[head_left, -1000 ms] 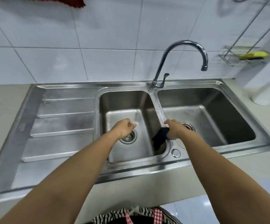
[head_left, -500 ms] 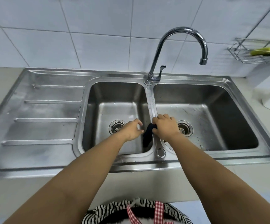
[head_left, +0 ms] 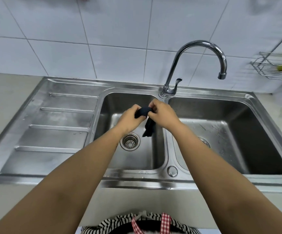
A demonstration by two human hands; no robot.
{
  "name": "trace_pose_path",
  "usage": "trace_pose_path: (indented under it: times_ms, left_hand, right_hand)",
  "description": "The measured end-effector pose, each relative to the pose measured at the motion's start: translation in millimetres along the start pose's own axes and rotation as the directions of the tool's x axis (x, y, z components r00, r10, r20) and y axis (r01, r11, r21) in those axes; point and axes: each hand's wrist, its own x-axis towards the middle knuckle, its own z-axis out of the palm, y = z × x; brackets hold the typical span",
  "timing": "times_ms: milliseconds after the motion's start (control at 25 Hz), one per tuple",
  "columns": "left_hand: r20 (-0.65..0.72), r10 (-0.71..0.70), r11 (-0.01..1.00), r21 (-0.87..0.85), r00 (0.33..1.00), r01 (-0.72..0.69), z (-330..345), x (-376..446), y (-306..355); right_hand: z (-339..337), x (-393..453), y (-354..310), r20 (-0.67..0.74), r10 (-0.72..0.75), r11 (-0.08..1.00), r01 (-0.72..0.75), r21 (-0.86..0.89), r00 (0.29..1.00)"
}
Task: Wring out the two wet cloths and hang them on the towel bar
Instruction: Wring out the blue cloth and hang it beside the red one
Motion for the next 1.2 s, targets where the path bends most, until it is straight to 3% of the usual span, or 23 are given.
trace_pose_path:
  times_ms: [120, 280, 440, 600, 640, 760, 800, 840, 880, 920, 960, 1000, 1080, 1120, 1200]
  left_hand:
    - [0.06, -0.08, 0.952, -0.29, 0.995, 0.094, -18.6, -6.3, -3.2]
    - [0.126, -0.09, 0.851, -0.506, 0.988, 0.141, -23.5, -9.4, -5.6]
    - [0.161, -0.112, 0.69, -0.697, 0.981, 0.193, -24.5, -14.2, 5.2]
    - [0.16, -0.2, 0.564, -0.788, 0.967, 0.247, -21.6, -8.6, 20.5]
    - [0.177, -0.231, 0.552, -0.786, 0.957, 0.279, -22.6, -7.5, 25.2]
    - [0.192, -0.344, 0.442, -0.83, 0.919, 0.339, -24.6, -6.2, 36.6]
    - [0.191, -0.399, 0.401, -0.843, 0.897, 0.358, -24.5, -7.4, 40.9]
    - [0.192, -0.452, 0.365, -0.851, 0.871, 0.377, -23.4, -7.6, 45.1]
    - [0.2, -0.488, 0.341, -0.852, 0.85, 0.396, -21.5, -6.3, 47.7]
    - [0.223, -0.511, 0.314, -0.851, 0.83, 0.422, -19.2, -5.2, 50.1]
    - [0.255, -0.517, 0.295, -0.843, 0.817, 0.45, -17.9, -4.4, 51.3]
    - [0.285, -0.512, 0.296, -0.827, 0.81, 0.478, -17.5, -4.0, 52.2]
    - [0.314, -0.513, 0.376, -0.755, 0.799, 0.538, -19.8, -2.2, 50.4]
    - [0.302, -0.52, 0.466, -0.684, 0.799, 0.561, -22.0, -1.0, 47.5]
    - [0.21, -0.492, 0.766, -0.358, 0.845, 0.535, -29.7, 4.2, 37.0]
  right_hand:
    - [-0.5, 6.9, -11.7, 0.04, 0.031, 0.99, -0.037, 0.137, 0.999]
    - [-7.8, 7.0, -17.6, 0.085, 0.099, 0.948, -0.12, 0.293, 0.991]
    - [-10.8, 7.4, -25.5, 0.15, 0.153, 0.768, -0.212, 0.604, 0.977]
    - [-15.8, 7.0, -34.6, 0.194, 0.125, 0.588, -0.23, 0.776, 0.973]
    - [-16.6, 6.8, -35.9, 0.174, 0.124, 0.594, -0.213, 0.776, 0.977]
    - [-8.3, 12.3, -26.7, -0.158, 0.21, 0.807, -0.08, 0.585, 0.965]
    - [-3.3, 11.5, -22.9, -0.197, 0.251, 0.807, -0.093, 0.584, 0.948]
    - [2.3, 7.9, -20.6, -0.114, 0.308, 0.736, -0.16, 0.658, 0.944]
    - [8.5, 1.5, -20.4, 0.095, 0.359, 0.587, -0.304, 0.75, 0.929]
    - [16.4, -5.7, -19.1, 0.373, 0.331, 0.386, -0.485, 0.785, 0.867]
    - [22.9, -13.8, -19.3, 0.581, 0.224, 0.216, -0.621, 0.753, 0.782]
    - [28.0, -20.7, -21.1, 0.687, 0.11, 0.128, -0.696, 0.706, 0.718]
    - [34.6, -24.6, -25.1, 0.75, 0.01, 0.105, -0.747, 0.657, 0.661]
    - [36.0, -23.2, -26.1, 0.758, 0.012, 0.136, -0.753, 0.644, 0.652]
    - [36.7, -15.8, -24.4, 0.793, 0.021, 0.21, -0.778, 0.592, 0.609]
